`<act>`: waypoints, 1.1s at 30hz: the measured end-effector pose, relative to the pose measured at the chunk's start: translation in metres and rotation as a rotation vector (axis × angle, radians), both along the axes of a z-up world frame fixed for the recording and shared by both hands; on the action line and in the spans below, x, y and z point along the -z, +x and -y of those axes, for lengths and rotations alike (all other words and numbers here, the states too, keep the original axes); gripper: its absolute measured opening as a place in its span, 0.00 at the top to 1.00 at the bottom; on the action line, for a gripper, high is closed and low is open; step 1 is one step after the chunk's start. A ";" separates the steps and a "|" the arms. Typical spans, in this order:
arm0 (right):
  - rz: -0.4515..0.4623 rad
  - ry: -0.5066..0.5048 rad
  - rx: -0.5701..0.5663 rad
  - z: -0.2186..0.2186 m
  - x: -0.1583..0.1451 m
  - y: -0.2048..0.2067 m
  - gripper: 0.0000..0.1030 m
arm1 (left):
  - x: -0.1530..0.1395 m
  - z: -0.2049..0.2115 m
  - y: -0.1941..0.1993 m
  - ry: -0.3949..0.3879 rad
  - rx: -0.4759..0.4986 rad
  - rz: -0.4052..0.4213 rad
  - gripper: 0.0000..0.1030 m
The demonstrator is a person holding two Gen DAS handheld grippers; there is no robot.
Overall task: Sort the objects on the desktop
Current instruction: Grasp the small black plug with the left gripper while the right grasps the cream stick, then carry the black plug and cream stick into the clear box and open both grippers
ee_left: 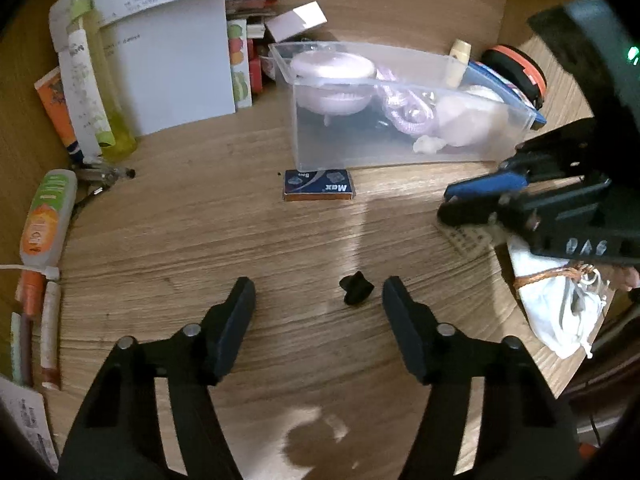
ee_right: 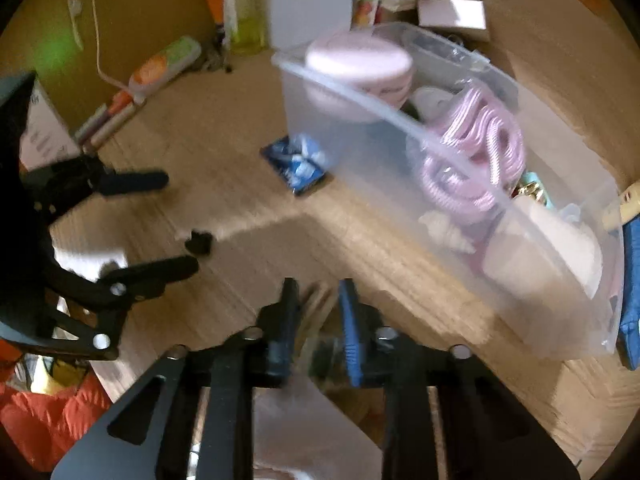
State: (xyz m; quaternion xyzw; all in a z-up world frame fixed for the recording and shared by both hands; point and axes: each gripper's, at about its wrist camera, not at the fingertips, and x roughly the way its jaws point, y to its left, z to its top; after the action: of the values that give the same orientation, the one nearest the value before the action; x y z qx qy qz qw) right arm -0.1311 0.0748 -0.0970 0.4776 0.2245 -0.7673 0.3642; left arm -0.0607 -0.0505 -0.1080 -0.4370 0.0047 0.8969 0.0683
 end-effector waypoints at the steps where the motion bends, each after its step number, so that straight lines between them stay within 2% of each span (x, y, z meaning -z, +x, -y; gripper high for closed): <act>1: 0.001 -0.017 0.005 -0.002 -0.002 -0.001 0.90 | 0.001 -0.001 -0.001 -0.005 0.002 0.003 0.39; 3: -0.020 -0.039 0.021 -0.007 -0.008 -0.002 0.91 | 0.003 -0.004 -0.003 -0.018 0.009 0.006 0.41; 9: -0.039 -0.083 0.043 -0.026 -0.018 -0.004 0.91 | 0.003 -0.012 -0.005 -0.052 0.020 -0.012 0.59; 14: -0.030 -0.138 0.075 -0.040 -0.025 -0.007 0.91 | 0.004 -0.014 -0.004 -0.063 0.005 -0.031 0.82; 15: -0.033 -0.147 0.082 -0.043 -0.027 -0.008 0.91 | 0.004 -0.014 -0.004 -0.066 0.004 -0.031 0.84; 20: -0.030 -0.179 0.117 -0.056 -0.032 -0.012 0.91 | 0.000 -0.013 -0.004 -0.059 -0.008 -0.032 0.88; 28: -0.043 -0.186 0.145 -0.068 -0.030 -0.007 0.91 | -0.018 -0.013 -0.005 -0.007 -0.018 -0.064 0.88; 33: -0.049 -0.153 0.139 -0.068 -0.025 -0.008 0.90 | -0.027 -0.020 -0.004 0.006 -0.009 -0.087 0.88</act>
State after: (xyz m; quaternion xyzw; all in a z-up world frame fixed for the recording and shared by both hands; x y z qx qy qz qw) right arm -0.1386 0.1430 -0.0719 0.4440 0.1403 -0.8171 0.3400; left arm -0.0652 -0.0302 -0.0809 -0.3973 0.0029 0.9153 0.0655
